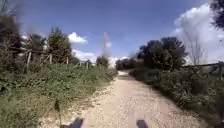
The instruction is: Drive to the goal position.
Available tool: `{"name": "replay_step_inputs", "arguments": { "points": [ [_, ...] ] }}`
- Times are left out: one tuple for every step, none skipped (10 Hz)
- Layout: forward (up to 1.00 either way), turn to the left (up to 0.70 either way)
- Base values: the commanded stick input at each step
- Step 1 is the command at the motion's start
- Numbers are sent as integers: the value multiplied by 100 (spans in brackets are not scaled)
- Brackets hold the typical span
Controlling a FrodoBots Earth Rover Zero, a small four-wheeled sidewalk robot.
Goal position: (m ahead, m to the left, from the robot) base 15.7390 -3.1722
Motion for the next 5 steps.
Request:
{"name": "replay_step_inputs", "arguments": {
  "points": [
    [70,0],
    [70,0],
    [70,0],
    [70,0],
    [70,-33]
  ]
}}
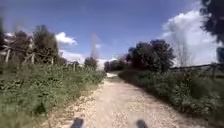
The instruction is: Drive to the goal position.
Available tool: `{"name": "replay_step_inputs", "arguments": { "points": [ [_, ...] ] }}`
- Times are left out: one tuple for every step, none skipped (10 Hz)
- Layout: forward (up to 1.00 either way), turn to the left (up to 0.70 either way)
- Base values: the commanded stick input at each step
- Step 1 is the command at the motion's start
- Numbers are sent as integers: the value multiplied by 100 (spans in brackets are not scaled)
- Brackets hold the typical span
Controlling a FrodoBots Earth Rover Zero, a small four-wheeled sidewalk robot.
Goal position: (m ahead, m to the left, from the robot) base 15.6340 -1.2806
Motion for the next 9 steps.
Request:
{"name": "replay_step_inputs", "arguments": {
  "points": [
    [70,-35],
    [70,-24],
    [70,-11],
    [70,0],
    [70,0],
    [70,0],
    [70,0],
    [70,0],
    [70,0]
  ]
}}
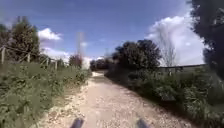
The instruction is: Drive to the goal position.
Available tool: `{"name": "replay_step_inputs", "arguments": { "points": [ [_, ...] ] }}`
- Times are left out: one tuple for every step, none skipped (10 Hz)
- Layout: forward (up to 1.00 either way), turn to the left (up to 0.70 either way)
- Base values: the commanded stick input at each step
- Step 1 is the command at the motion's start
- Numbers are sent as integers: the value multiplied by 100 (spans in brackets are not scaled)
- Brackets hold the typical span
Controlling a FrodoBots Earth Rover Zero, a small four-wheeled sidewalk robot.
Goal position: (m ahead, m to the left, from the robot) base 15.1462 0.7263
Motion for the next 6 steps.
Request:
{"name": "replay_step_inputs", "arguments": {
  "points": [
    [70,0],
    [70,0],
    [70,0],
    [70,0],
    [70,0],
    [70,0]
  ]
}}
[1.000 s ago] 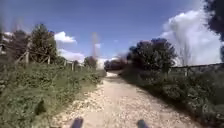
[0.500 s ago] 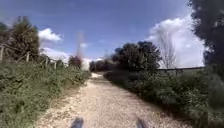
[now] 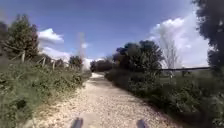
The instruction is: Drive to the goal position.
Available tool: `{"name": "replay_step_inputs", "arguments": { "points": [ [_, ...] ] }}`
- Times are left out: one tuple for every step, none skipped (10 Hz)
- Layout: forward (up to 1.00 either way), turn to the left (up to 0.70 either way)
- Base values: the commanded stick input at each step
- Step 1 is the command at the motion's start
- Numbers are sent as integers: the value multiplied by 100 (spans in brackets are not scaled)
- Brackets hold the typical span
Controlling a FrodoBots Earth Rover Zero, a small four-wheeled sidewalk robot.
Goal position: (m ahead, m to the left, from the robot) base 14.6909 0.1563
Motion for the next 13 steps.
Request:
{"name": "replay_step_inputs", "arguments": {
  "points": [
    [70,0],
    [70,0],
    [70,0],
    [70,0],
    [70,0],
    [70,0],
    [70,0],
    [70,0],
    [70,0],
    [70,0],
    [70,0],
    [70,0],
    [70,0]
  ]
}}
